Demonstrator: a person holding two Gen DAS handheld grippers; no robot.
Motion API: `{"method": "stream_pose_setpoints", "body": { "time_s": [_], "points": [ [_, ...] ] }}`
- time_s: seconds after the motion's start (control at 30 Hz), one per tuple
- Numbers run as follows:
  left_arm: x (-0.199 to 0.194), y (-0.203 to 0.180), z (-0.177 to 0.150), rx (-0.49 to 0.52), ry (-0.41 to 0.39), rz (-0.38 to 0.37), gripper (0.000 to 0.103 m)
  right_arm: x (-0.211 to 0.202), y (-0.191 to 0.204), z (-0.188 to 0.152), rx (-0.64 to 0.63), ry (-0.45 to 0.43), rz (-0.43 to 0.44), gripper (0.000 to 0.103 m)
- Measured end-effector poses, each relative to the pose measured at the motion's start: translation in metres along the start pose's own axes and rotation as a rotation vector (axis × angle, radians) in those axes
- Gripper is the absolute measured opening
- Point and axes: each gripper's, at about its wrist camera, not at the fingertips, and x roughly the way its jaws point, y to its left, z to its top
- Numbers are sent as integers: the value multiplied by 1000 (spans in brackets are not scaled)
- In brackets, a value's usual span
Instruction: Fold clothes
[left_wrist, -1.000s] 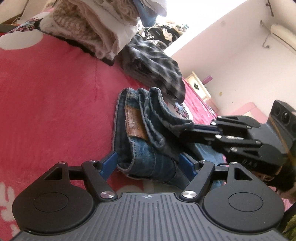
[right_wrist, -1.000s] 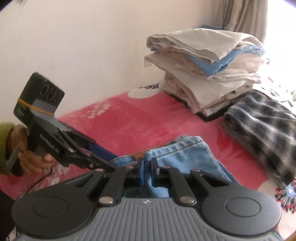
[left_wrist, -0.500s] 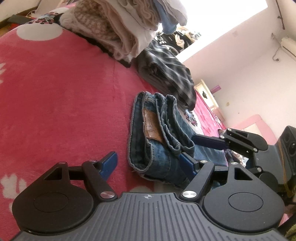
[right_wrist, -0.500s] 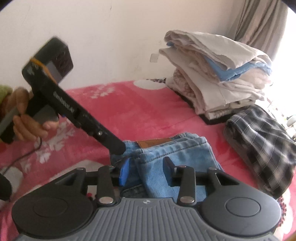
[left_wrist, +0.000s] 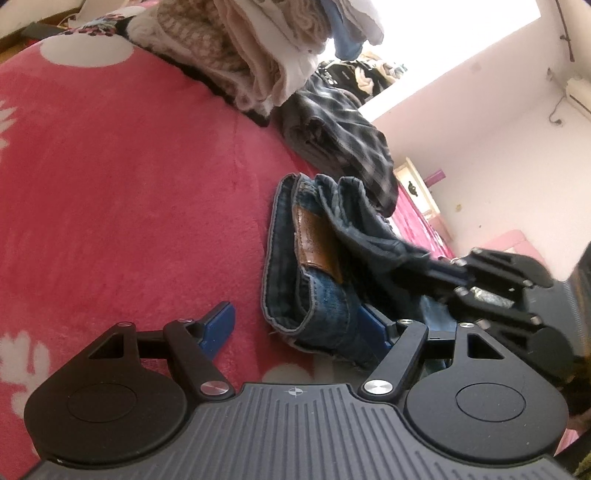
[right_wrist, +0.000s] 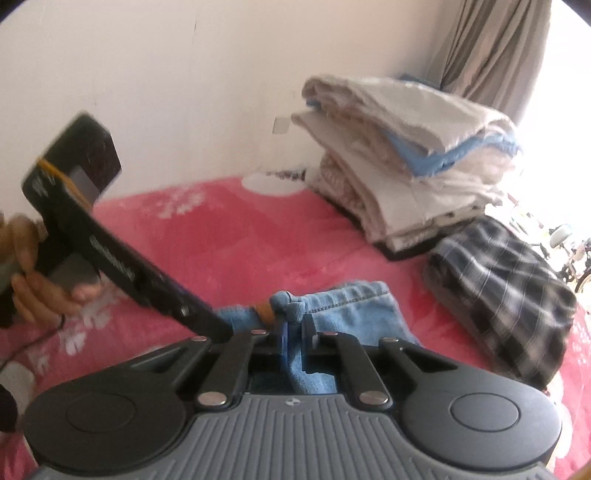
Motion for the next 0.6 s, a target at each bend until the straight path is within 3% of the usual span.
{"method": "stream_pose_setpoints", "body": {
  "time_s": [0.3, 0.43, 0.6],
  "points": [
    [-4, 5, 1, -28, -9, 3, 72, 19, 18, 0, -74, 20, 3, 8],
    [-16, 9, 4, -38, -34, 29, 72, 27, 22, -2, -62, 62, 41, 17],
    [-34, 10, 18, -45, -100, 61, 72, -3, -5, -5, 112, 48, 133, 20]
  ]
}}
